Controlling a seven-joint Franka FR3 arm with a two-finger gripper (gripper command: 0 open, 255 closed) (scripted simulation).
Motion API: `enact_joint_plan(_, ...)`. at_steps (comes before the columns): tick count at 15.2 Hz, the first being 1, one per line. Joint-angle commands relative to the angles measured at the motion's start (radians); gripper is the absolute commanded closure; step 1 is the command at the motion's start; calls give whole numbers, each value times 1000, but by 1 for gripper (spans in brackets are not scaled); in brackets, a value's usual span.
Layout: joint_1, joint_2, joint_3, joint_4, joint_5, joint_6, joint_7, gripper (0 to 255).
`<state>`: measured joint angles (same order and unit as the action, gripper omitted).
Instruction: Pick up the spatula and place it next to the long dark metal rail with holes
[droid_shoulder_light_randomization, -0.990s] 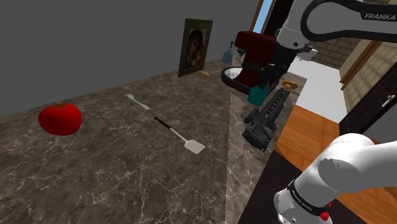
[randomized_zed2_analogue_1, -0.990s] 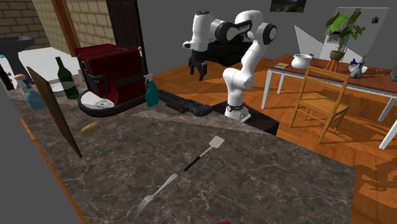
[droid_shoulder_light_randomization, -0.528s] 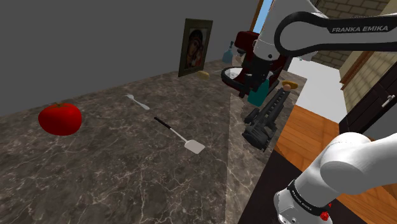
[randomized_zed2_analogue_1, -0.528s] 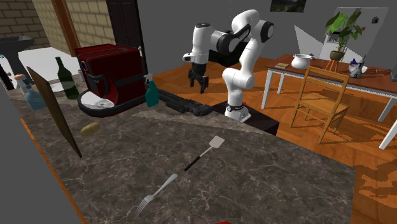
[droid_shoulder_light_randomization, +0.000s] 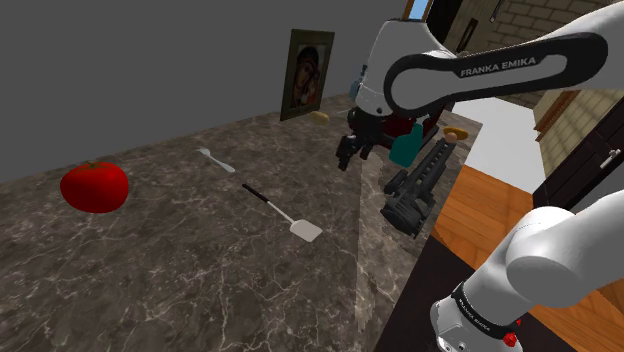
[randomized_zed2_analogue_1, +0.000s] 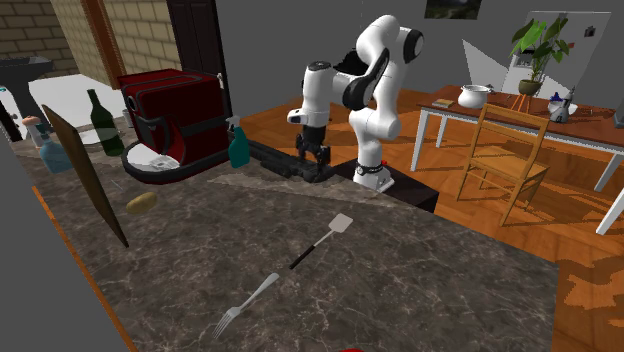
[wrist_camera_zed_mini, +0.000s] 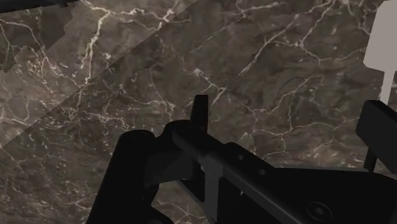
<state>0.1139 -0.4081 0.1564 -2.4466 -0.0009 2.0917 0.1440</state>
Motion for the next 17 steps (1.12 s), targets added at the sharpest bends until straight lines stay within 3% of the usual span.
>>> enact_joint_plan(1, 13, 68, 24, 25, 5, 46, 21, 0)
enact_joint_plan(8, 50, 295, 96, 120, -12, 180, 92, 0)
enact_joint_plan(17, 106, 567, 146, 279, -92, 290, 190, 0)
